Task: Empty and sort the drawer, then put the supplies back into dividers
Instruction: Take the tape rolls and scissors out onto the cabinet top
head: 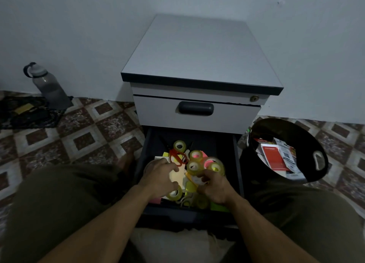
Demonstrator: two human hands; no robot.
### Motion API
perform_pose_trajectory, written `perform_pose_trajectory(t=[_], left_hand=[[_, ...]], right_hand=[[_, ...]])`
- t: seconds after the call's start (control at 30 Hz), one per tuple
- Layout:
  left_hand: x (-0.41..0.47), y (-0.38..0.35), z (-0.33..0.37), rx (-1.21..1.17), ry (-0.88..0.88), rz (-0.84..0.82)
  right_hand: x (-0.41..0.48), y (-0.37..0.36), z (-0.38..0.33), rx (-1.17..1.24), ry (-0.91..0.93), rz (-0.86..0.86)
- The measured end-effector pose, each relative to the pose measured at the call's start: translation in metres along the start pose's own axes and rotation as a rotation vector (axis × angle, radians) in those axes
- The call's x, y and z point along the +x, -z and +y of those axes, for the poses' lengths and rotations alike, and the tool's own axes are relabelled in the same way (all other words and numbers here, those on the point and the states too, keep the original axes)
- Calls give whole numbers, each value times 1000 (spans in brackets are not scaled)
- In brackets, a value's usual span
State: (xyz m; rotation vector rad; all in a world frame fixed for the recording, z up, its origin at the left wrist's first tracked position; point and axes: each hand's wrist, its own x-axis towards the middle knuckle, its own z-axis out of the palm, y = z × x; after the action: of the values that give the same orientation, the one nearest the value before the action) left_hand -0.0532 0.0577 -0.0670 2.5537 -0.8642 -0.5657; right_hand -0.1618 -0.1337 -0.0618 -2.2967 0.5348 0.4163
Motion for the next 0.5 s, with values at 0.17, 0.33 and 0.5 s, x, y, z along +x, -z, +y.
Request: perform_pose_trajectory(t=[0.17, 0.33, 0.5], left_hand=[[-2, -13, 0, -32, -97, -164], [0, -15, 4, 235, -199, -126], [-1, -19, 4, 368, -246, -177]], right_hand=[[-3, -15, 8, 36, -16, -46], [-3, -18, 11, -126, -45, -27], [-2, -21, 12, -233, -61, -57]])
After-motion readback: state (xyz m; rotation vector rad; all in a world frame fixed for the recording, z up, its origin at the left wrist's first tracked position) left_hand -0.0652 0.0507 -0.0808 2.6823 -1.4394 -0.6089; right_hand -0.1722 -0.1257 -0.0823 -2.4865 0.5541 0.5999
